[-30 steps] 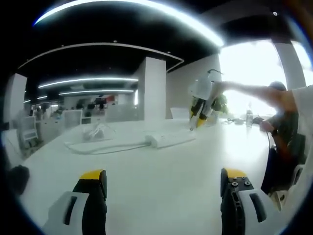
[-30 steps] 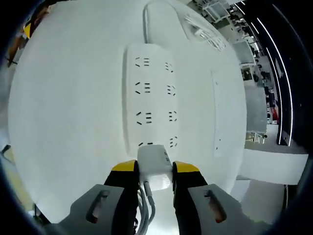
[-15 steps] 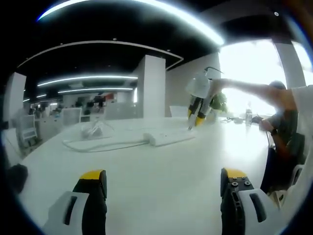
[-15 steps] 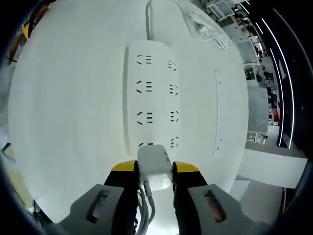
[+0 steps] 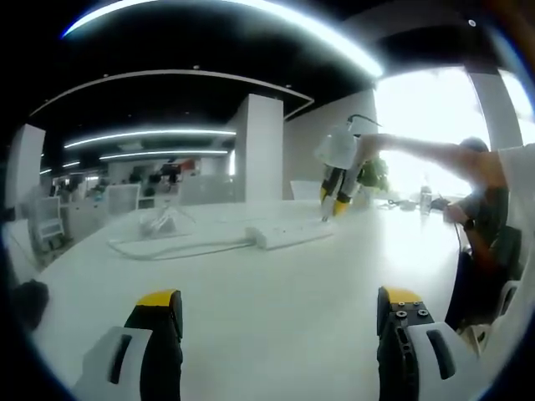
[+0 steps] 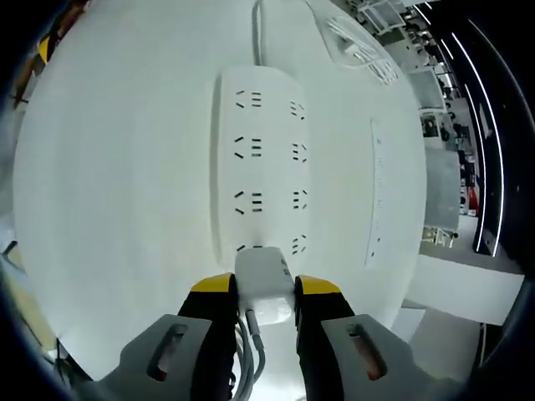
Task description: Straighten the power strip on the desk, plug the charger into it
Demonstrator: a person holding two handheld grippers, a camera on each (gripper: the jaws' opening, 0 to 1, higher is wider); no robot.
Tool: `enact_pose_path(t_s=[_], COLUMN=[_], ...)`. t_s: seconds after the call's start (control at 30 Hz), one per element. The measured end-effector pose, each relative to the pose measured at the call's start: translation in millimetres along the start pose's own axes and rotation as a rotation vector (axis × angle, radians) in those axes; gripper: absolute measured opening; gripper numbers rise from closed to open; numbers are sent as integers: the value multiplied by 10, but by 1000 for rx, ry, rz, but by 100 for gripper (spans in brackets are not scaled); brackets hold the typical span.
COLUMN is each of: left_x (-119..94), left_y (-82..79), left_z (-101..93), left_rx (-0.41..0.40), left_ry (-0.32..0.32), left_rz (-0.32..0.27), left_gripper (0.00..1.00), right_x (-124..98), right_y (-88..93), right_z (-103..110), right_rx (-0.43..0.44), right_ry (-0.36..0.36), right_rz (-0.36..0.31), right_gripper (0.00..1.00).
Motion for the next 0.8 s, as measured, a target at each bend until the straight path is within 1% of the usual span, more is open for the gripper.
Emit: enact_pose_path(t_s=[0.37,0.63,0.8], left_x=[-16,-17,-19], left_y=[-12,-36,-51], left_z=[-13,-11,-5], left_rx=[6,8,10], left_ry=[2,1,1], left_rz=[-2,-8,-12], left_gripper=[99,99,99], right_x=[3,3,9], right_y=[-30,-45,-80], right_z=[4,-8,-16], right_rx=[-8,5,7], right_ry=[-2,-12,-19], right_rz=[21,36,59], right_gripper=[24,24,24])
Point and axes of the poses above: the point that each gripper's makers call its tool centre point, and the gripper's own axes: x roughly forward along the fingers, z roughly to its left, y roughly out of its underside, the point moved 10 cm from there along -x, roughly backward along the fingers, and after that the axes turned 4 degrees about -z, right-handed, at the moved point
